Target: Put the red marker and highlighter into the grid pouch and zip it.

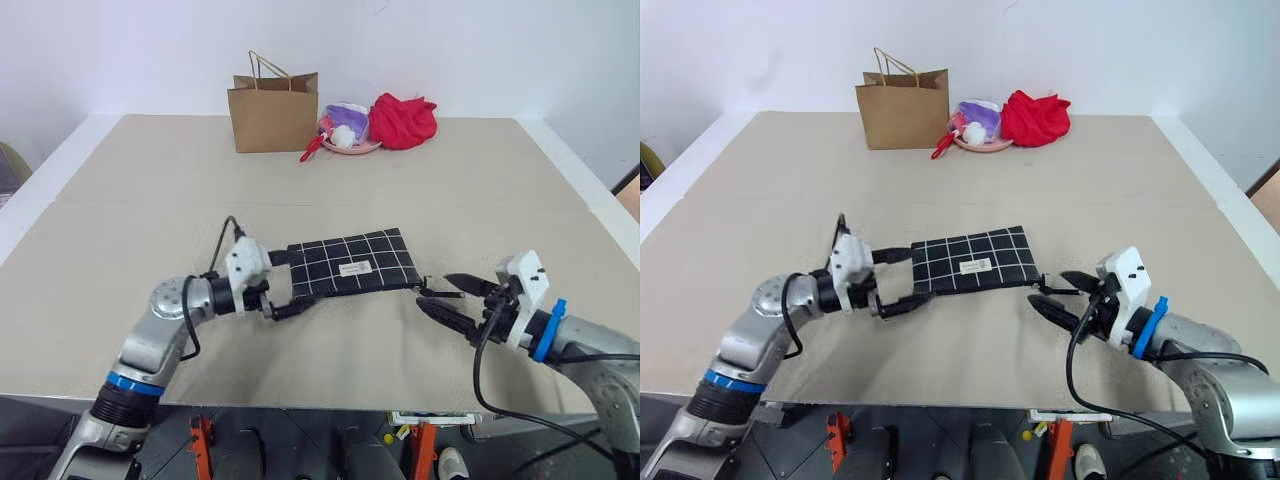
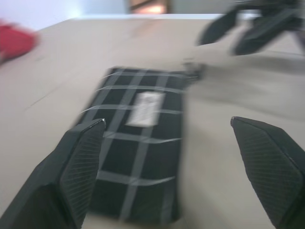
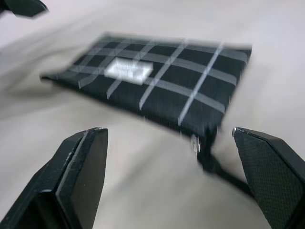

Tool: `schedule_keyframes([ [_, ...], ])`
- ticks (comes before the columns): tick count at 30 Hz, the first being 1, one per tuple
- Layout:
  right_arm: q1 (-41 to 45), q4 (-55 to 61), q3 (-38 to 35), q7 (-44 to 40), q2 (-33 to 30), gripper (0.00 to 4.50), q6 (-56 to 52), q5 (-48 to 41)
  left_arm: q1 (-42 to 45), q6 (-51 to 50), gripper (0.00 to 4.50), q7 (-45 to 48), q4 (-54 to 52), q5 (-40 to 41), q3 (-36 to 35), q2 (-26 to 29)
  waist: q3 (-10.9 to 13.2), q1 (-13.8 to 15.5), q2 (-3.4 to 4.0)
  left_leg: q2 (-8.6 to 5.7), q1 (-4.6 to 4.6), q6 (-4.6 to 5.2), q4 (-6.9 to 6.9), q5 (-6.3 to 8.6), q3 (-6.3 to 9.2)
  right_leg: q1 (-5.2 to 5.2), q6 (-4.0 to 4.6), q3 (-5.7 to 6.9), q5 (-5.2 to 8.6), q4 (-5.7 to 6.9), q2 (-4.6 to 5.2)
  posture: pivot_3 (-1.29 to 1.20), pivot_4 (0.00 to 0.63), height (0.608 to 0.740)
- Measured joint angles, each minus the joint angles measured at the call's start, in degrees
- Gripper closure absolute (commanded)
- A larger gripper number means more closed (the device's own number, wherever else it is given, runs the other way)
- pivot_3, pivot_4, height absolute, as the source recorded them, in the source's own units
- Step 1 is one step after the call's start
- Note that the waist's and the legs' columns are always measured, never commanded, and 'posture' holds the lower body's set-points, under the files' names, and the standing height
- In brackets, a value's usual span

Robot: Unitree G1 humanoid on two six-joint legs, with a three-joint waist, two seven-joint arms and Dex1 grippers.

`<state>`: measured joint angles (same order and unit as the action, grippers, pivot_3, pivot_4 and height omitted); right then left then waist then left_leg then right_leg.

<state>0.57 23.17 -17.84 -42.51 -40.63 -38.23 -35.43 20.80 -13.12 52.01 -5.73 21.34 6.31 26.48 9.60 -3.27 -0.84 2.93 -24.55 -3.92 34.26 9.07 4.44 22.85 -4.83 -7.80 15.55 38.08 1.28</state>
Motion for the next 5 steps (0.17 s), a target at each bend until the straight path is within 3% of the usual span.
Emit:
schedule_keyframes([
  [5, -1.27, -5.11, 1.02, -0.14, 2.97, 0.0, 10.65, 5.62, -3.49, -1.08, 0.03, -4.39, 2.01, -3.32, -1.89, 1.77, 0.0, 0.07, -0.03, 0.0, -0.01, -0.02, -0.02, 0.01, -0.01, -0.03, -0.1, 0.0, 0.01, -0.01, 0.01, 0.0, 0.15, 0.74],
])
